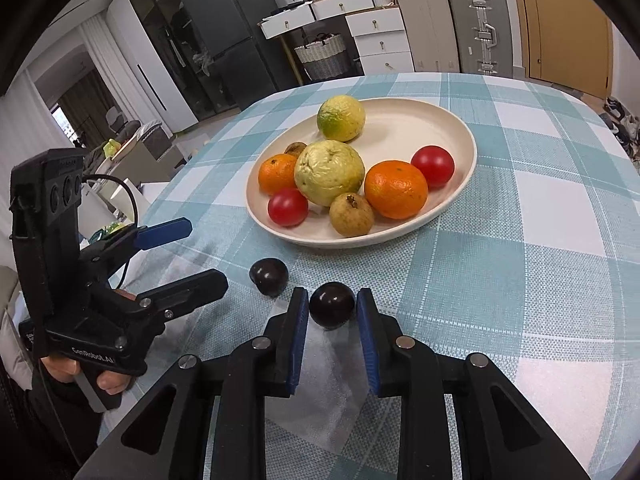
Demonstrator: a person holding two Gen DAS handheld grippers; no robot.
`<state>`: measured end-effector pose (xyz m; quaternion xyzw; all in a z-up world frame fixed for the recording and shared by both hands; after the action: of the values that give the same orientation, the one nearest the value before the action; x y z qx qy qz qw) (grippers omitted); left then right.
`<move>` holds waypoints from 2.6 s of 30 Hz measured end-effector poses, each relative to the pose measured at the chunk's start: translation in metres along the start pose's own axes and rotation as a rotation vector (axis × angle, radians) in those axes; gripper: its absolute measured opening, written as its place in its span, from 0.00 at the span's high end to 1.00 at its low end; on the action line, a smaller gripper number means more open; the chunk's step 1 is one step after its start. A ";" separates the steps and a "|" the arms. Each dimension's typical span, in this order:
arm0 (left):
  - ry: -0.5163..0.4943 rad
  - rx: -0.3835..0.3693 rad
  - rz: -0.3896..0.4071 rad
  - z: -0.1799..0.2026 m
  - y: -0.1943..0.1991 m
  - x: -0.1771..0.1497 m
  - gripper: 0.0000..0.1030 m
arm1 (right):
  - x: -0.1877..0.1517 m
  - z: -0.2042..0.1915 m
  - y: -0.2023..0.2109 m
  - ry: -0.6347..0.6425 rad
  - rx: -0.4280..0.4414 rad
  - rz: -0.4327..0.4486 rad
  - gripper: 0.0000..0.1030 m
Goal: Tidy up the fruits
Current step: 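Move the right tool onto a dark plum and close on it, then close the left tool on the other dark plum while the right tool holds its plum, then carry both dark plums over the plate and open both tools to release them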
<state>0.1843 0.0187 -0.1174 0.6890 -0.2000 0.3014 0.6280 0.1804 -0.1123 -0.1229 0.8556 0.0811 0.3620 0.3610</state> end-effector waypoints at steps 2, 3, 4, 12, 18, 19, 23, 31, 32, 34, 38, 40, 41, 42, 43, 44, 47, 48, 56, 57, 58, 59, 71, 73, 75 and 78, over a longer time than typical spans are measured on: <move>0.001 -0.007 -0.007 0.002 -0.001 -0.001 0.01 | -0.001 -0.001 -0.002 0.010 -0.003 -0.012 0.67; 0.001 -0.007 -0.010 0.002 -0.002 -0.001 0.01 | -0.001 -0.001 -0.003 0.015 -0.008 -0.016 0.67; 0.004 -0.004 -0.012 0.001 -0.003 -0.001 0.01 | -0.001 -0.001 -0.004 0.025 -0.014 -0.016 0.67; 0.025 -0.002 -0.027 -0.003 -0.007 0.000 0.01 | -0.002 -0.004 -0.011 0.104 -0.072 -0.046 0.67; 0.024 -0.002 -0.024 0.000 -0.007 0.002 0.01 | -0.004 -0.006 -0.013 0.168 -0.128 -0.056 0.75; 0.023 -0.004 -0.024 0.002 -0.007 0.002 0.01 | -0.005 -0.007 -0.012 0.172 -0.127 -0.057 0.75; -0.001 -0.005 -0.025 0.009 -0.007 0.001 0.01 | -0.008 -0.008 -0.009 0.183 -0.130 -0.052 0.75; -0.074 -0.019 -0.066 0.029 -0.017 -0.003 0.16 | 0.000 -0.009 0.008 0.156 -0.102 0.008 0.75; -0.084 -0.024 -0.075 0.032 -0.018 -0.004 0.25 | 0.001 -0.009 0.010 0.153 -0.101 0.012 0.75; -0.104 -0.021 -0.071 0.037 -0.020 -0.004 0.30 | 0.003 -0.007 0.012 0.148 -0.104 0.019 0.75; -0.111 -0.080 -0.071 0.046 -0.018 -0.004 0.52 | 0.004 -0.005 0.014 0.140 -0.113 0.022 0.75; -0.118 -0.109 -0.071 0.050 -0.016 -0.005 0.65 | 0.004 -0.004 0.015 0.136 -0.113 0.022 0.75; -0.123 -0.119 -0.068 0.051 -0.015 -0.005 0.74 | 0.004 -0.004 0.015 0.136 -0.114 0.022 0.75; -0.125 -0.125 -0.068 0.053 -0.014 -0.006 0.76 | 0.004 -0.003 0.016 0.135 -0.115 0.023 0.75; -0.125 -0.136 -0.068 0.054 -0.014 -0.006 0.77 | 0.004 -0.003 0.016 0.133 -0.115 0.025 0.75; -0.126 -0.137 -0.067 0.054 -0.013 -0.006 0.77 | 0.004 -0.004 0.016 0.132 -0.114 0.025 0.75; -0.126 -0.138 -0.062 0.054 -0.011 -0.006 0.78 | 0.003 -0.004 0.016 0.129 -0.116 0.025 0.75; -0.122 -0.140 -0.059 0.054 -0.011 -0.005 0.78 | 0.003 -0.004 0.017 0.130 -0.117 0.027 0.75; -0.089 -0.140 0.003 0.044 0.007 0.007 0.78 | 0.008 -0.005 0.025 0.126 -0.117 0.058 0.75; -0.086 -0.140 0.013 0.042 0.009 0.009 0.78 | 0.010 -0.005 0.027 0.124 -0.116 0.065 0.75; -0.081 -0.139 0.027 0.040 0.013 0.012 0.78 | 0.011 -0.006 0.028 0.124 -0.115 0.071 0.75; -0.077 -0.139 0.037 0.039 0.016 0.014 0.78 | 0.013 -0.006 0.030 0.124 -0.114 0.077 0.75; 0.000 -0.115 0.119 0.009 0.037 0.041 0.78 | 0.039 -0.011 0.042 0.129 -0.116 0.145 0.75; 0.006 -0.109 0.130 0.005 0.039 0.046 0.78 | 0.043 -0.011 0.044 0.127 -0.115 0.154 0.75; 0.012 -0.104 0.140 0.001 0.041 0.051 0.78 | 0.048 -0.011 0.045 0.127 -0.115 0.165 0.75; 0.016 -0.098 0.155 -0.001 0.043 0.058 0.78 | 0.055 -0.009 0.047 0.121 -0.114 0.181 0.75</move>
<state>0.1988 0.0204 -0.0462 0.6373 -0.2622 0.3445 0.6375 0.2079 -0.1195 -0.0557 0.8140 0.0045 0.4482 0.3694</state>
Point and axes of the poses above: each gripper's, at about its wrist camera, not at the fingertips, and y roughly against the way its jaws point, z to its right, x to its top, the point moved 10 cm from there along -y, roughly the way its jaws point, and after that the axes turned 13 degrees about x, right-handed, at the moved point
